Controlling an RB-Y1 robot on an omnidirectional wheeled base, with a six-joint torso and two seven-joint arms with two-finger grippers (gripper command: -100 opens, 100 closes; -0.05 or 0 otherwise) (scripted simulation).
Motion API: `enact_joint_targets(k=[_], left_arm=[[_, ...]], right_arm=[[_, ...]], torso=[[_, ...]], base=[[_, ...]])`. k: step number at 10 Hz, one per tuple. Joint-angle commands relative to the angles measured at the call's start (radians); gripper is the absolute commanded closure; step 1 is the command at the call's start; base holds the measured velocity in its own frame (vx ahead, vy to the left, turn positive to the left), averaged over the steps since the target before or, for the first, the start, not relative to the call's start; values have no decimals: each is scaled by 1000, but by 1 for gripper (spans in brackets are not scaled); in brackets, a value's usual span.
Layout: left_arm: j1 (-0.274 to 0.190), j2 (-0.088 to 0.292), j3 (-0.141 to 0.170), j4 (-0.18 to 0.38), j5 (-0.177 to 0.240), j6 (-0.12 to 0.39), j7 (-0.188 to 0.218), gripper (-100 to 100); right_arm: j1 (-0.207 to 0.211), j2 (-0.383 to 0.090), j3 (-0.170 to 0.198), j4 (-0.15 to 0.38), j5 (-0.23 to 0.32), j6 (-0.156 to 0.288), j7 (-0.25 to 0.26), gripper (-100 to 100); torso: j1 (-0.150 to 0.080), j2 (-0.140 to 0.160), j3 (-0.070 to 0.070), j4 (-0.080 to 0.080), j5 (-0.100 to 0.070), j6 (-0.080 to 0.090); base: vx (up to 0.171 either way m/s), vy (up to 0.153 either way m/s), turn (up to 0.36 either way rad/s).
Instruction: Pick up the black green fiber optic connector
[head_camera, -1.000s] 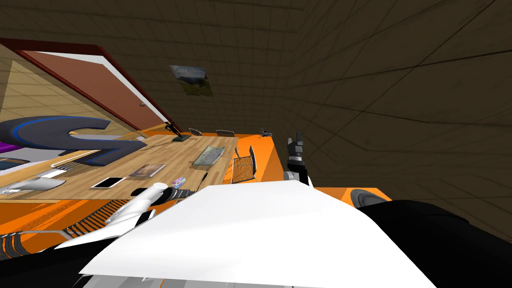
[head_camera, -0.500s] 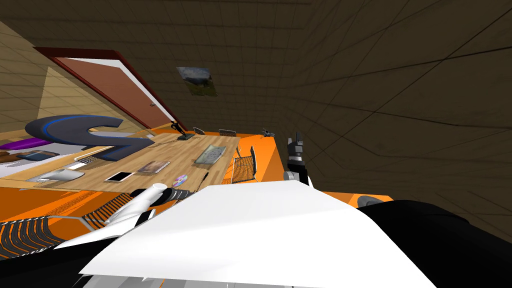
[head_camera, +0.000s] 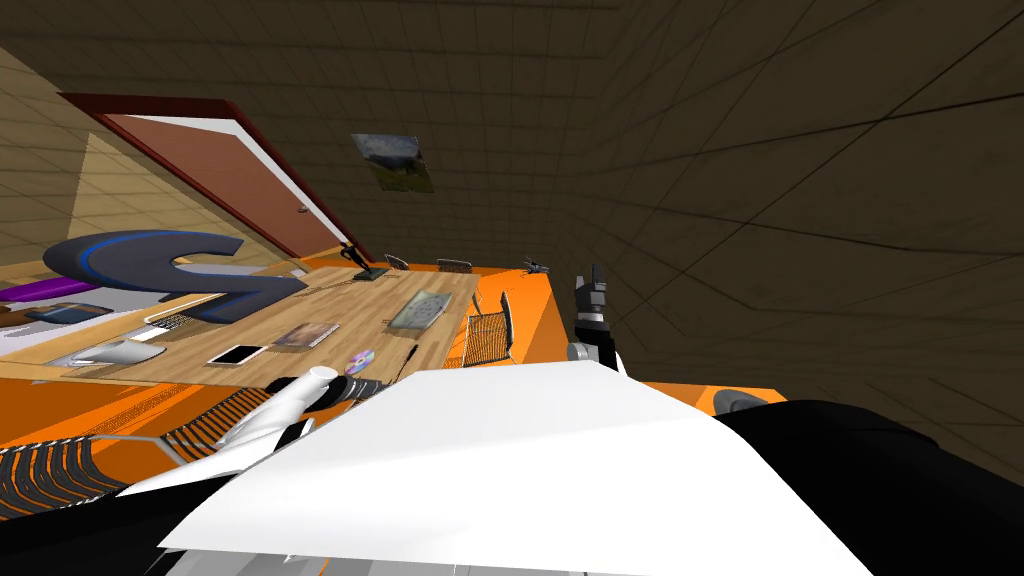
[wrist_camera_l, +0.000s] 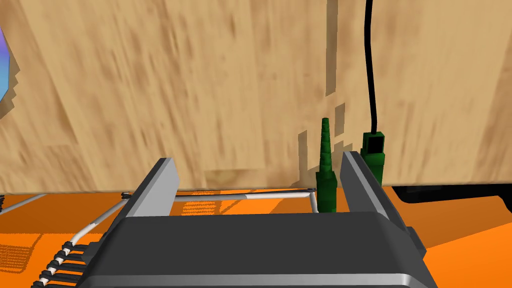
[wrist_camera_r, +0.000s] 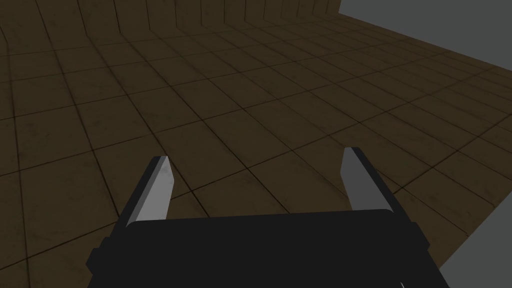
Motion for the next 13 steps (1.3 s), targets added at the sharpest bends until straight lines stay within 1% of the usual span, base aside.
enact_joint_targets(k=[1,2,3,4,8,9,10,11,12,13], left_arm=[[-10,-17,-1,21,-6,-30,-11,-100],[-13,-31,-2,27,-12,-47,-14,-100],[-15,-15,1,30,-8,-39,-15,-100],[-17,-16,1,33,-8,-44,-19,100],[-16,-16,1,33,-8,-43,-18,100],[-16,-16,1,33,-8,-43,-18,0],[-7,-4,0,15,0,-12,-8,100],[-3,10,1,10,6,5,-5,100],[-13,4,2,29,4,-13,-16,100],[-13,6,2,30,5,-11,-17,0]], right_arm=[[0,0,0,0,0,0,0,0],[0,0,0,0,0,0,0,0],[0,0,0,0,0,0,0,0],[0,0,0,0,0,0,0,0],[0,0,0,0,0,0,0,0],[0,0,0,0,0,0,0,0],[0,0,0,0,0,0,0,0],[0,0,0,0,0,0,0,0],[0,0,0,0,0,0,0,0],[0,0,0,0,0,0,0,0]], torso=[[0,0,0,0,0,0],[0,-1,-1,-1,2,1],[0,-2,-2,-1,7,2],[2,-3,-2,-2,8,2],[2,-3,-2,-2,8,2],[2,-3,-2,-2,8,2],[2,-3,-2,-2,8,2],[2,-3,-2,-2,7,2],[1,-3,-2,-2,7,2],[2,-3,-2,-2,8,2]], base=[[0,0,0],[0,0,0],[0,0,0],[0,0,0],[0,0,0],[0,0,0],[0,0,0],[0,0,0],[0,0,0],[0,0,0]])
